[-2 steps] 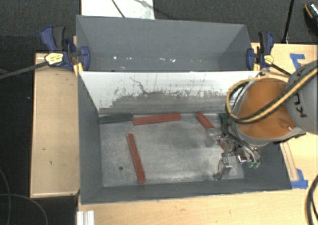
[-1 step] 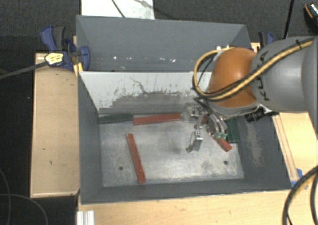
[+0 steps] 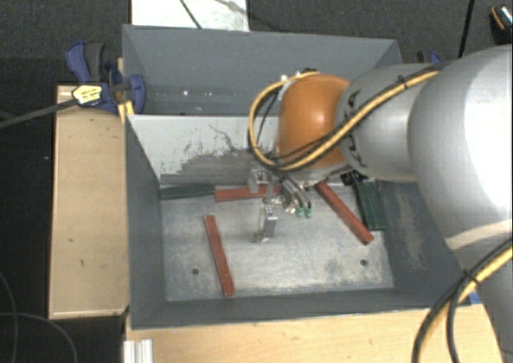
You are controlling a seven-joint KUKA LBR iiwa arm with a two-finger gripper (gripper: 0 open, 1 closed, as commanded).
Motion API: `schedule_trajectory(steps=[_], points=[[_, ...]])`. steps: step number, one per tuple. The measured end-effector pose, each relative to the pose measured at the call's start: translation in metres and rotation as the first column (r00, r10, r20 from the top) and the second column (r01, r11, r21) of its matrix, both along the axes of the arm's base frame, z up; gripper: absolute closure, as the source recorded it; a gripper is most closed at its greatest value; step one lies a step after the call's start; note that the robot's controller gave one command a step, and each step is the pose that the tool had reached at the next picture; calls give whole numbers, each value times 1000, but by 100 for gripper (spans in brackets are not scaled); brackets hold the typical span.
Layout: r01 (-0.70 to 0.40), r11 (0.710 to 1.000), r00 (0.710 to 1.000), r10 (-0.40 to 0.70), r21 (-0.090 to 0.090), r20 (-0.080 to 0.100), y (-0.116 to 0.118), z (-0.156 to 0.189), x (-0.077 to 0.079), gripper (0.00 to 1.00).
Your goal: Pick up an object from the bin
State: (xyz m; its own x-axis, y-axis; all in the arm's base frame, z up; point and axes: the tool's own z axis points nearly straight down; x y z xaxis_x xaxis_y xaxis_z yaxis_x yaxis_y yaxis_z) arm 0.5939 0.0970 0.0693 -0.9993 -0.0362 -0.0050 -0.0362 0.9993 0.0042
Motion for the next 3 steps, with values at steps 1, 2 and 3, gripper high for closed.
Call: schedule_trajectory(steps=[1, 2, 3], points=[[8, 1000, 1000, -8, -2, 4, -5, 3, 1, 100], [298, 955, 955, -298, 1, 3, -9, 4, -17, 100], [270, 963, 963, -270, 1, 5, -2, 98, -14, 100]])
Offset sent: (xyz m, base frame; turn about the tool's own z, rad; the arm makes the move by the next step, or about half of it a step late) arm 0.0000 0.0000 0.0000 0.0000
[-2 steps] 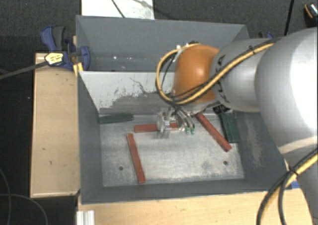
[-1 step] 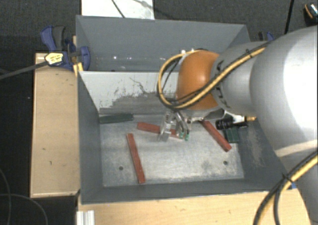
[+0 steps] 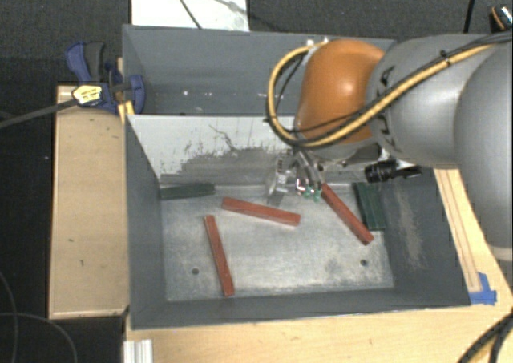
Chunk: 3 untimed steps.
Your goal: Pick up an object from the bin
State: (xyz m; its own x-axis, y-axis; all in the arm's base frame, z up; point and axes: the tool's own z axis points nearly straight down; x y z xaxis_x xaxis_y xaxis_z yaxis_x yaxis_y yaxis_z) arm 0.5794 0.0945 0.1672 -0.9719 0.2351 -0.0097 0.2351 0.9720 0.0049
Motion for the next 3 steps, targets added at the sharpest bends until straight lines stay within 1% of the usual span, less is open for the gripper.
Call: schedule_trajectory(steps=[1, 2, 3], points=[[-1, 1000, 1000, 1, -2, -9, -1, -5, -2, 0], [-90, 996, 996, 90, -3, -16, -14, -101, 0, 0], [-91, 996, 996, 91, -2, -8, -13, -96, 3, 100]])
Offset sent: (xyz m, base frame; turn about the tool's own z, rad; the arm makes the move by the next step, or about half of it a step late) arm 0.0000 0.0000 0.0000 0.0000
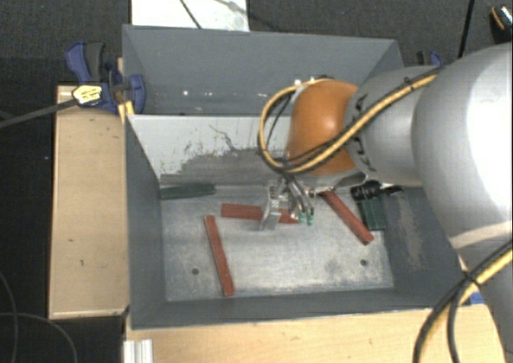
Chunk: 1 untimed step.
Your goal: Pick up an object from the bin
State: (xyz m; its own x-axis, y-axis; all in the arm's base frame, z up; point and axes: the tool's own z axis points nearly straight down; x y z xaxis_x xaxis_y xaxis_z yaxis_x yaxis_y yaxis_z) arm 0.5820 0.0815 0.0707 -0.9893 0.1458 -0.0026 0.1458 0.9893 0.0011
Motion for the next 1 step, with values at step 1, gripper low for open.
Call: schedule_trajectory(steps=[1], points=[[-18, 1000, 1000, 18, 2, 8, 19, 192, -14, 100]])
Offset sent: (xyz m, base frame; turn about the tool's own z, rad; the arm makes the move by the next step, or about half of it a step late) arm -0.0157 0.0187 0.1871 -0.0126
